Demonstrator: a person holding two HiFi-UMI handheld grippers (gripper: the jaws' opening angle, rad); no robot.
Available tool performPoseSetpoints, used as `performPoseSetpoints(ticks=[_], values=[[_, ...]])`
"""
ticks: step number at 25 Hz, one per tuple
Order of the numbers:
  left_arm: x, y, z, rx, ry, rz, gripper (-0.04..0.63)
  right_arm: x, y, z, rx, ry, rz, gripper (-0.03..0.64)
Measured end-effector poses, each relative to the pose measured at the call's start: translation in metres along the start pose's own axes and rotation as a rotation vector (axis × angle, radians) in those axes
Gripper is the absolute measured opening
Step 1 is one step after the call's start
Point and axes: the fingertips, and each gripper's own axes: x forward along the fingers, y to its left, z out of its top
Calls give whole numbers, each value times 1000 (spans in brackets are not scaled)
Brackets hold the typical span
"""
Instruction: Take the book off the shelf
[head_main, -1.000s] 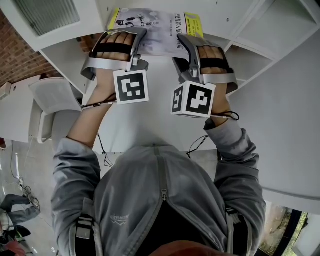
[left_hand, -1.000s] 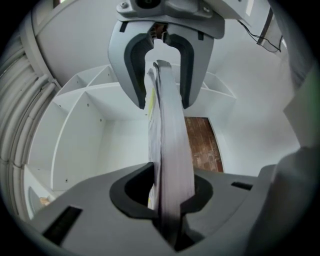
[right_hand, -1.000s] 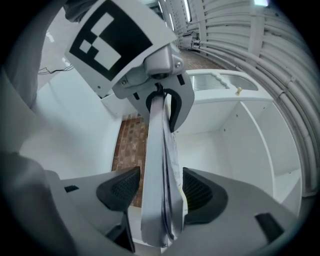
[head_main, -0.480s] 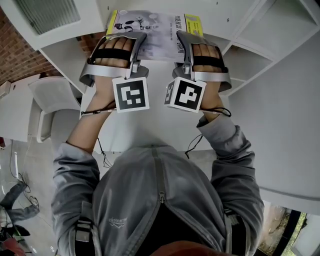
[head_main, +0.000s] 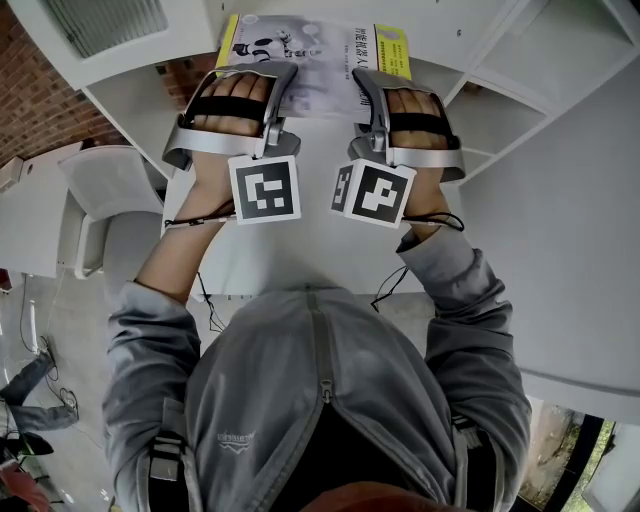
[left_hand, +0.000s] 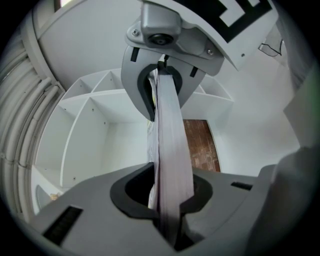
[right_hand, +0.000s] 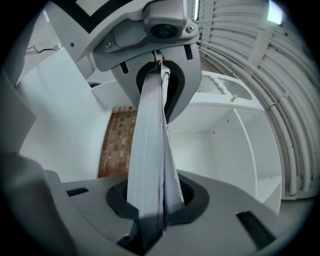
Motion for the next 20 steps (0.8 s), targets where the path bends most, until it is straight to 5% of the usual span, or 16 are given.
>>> performPoseSetpoints(ticks=[14, 20], values=[[-37, 2, 4, 25, 2, 70, 74, -35, -3, 10, 13, -22, -62, 83], [-41, -9, 7, -7, -8, 9, 75, -39, 8, 11, 21, -25, -10, 83]])
